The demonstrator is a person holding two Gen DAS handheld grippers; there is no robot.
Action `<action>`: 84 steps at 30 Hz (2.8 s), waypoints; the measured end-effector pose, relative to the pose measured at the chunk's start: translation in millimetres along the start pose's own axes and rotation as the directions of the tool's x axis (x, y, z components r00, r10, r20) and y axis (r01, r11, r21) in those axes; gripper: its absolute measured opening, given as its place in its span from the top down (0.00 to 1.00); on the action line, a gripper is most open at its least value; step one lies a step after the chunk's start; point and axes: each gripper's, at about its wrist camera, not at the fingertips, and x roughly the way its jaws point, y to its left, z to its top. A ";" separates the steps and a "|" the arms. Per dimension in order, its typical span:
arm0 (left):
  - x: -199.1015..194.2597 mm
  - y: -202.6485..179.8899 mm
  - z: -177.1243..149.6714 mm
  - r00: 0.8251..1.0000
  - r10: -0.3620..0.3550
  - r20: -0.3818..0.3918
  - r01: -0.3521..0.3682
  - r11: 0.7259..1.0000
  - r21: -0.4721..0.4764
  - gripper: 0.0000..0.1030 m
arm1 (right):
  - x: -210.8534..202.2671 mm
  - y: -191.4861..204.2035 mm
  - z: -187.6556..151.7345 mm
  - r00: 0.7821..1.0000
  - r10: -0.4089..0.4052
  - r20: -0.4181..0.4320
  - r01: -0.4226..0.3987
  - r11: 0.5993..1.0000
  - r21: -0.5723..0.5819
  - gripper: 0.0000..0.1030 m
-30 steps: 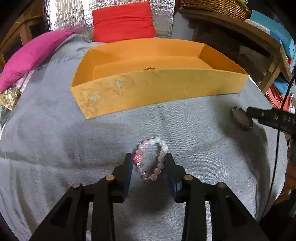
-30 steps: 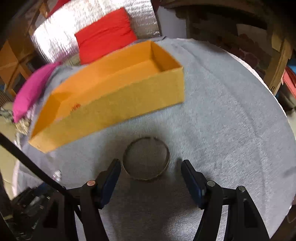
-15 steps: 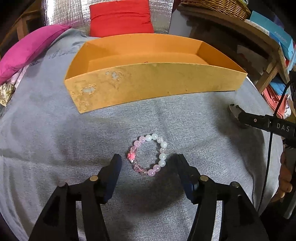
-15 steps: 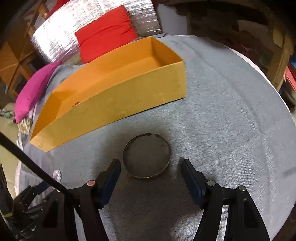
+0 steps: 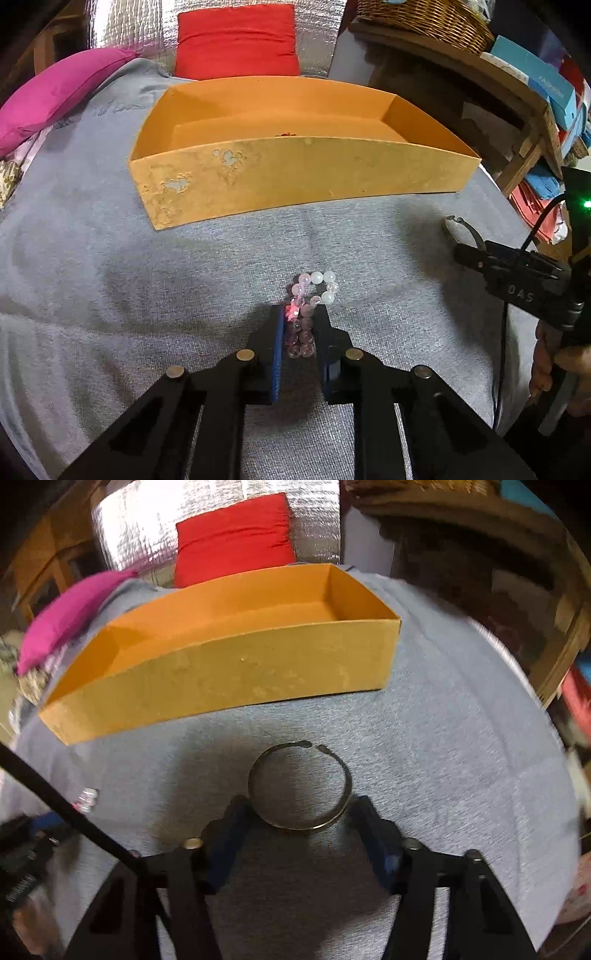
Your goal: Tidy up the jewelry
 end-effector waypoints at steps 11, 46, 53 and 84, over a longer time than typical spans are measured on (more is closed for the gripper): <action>-8.4 1.8 0.9 1.000 -0.016 0.019 0.017 1.000 -0.019 0.92 | -6.4 1.3 2.0 1.000 0.007 0.010 -0.007 1.000 0.001 0.44; -11.6 2.6 1.0 0.999 -0.037 0.038 0.037 0.999 -0.006 0.93 | -16.3 6.1 2.1 0.994 0.108 0.008 -0.108 0.993 0.038 0.45; -26.0 -3.8 5.5 0.996 -0.041 0.084 0.041 0.999 0.007 0.93 | -24.5 -2.4 3.6 0.976 0.216 0.017 -0.217 0.972 0.095 0.45; -50.9 7.4 9.5 0.988 0.014 0.153 -0.013 1.000 -0.005 0.93 | -38.9 14.7 9.5 0.949 0.312 0.052 -0.316 0.943 0.105 0.74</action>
